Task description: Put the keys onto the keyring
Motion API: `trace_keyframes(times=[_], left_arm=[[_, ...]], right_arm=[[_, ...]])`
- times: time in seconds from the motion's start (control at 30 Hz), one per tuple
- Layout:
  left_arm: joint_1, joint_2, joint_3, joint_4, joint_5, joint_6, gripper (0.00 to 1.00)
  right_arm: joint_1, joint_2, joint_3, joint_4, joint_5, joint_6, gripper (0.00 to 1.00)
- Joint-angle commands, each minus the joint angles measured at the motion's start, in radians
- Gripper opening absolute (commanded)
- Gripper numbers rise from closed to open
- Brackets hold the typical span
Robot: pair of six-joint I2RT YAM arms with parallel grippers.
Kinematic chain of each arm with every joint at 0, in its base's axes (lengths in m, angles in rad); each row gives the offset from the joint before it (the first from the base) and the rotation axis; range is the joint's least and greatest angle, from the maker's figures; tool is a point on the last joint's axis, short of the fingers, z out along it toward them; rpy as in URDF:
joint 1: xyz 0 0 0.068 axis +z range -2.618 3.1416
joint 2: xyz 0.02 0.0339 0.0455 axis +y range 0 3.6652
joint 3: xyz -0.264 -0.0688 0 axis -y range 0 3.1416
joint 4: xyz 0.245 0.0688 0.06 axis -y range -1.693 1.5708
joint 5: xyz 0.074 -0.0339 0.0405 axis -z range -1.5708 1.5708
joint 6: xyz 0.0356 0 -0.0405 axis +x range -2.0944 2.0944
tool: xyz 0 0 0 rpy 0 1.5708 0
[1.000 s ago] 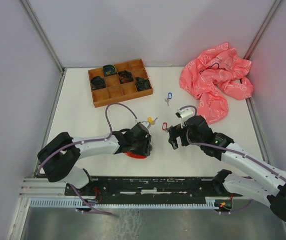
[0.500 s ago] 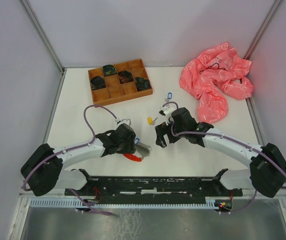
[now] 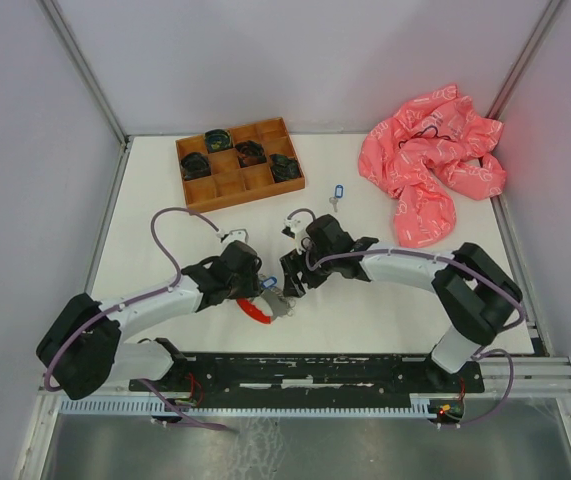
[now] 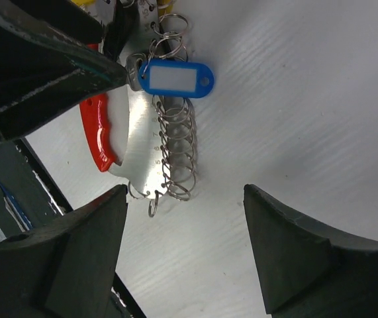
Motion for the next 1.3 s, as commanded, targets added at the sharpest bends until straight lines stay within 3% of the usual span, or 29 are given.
trace_keyframes(times=[0.0, 0.3, 0.5, 0.87, 0.97, 1.27], left_arm=[[0.004, 0.003, -0.027, 0.081, 0.013, -0.011, 0.51], [0.004, 0.018, -0.079, 0.140, 0.040, -0.053, 0.47], [0.002, 0.050, -0.095, 0.208, 0.083, -0.083, 0.45], [0.001, 0.077, -0.138, 0.370, 0.152, -0.171, 0.39], [0.001, 0.055, -0.139, 0.396, 0.148, -0.185, 0.42], [0.001, -0.037, -0.104, 0.318, 0.093, -0.140, 0.50]], right_arm=[[0.005, 0.085, 0.055, 0.120, -0.078, 0.066, 0.79], [0.028, 0.214, 0.076, 0.130, -0.174, 0.121, 0.76], [0.036, 0.241, 0.072, 0.162, -0.216, 0.157, 0.68], [0.031, 0.208, 0.044, 0.205, -0.136, 0.197, 0.34], [0.023, 0.157, 0.027, 0.239, -0.124, 0.198, 0.35], [-0.032, 0.085, 0.029, 0.253, -0.015, 0.194, 0.51]])
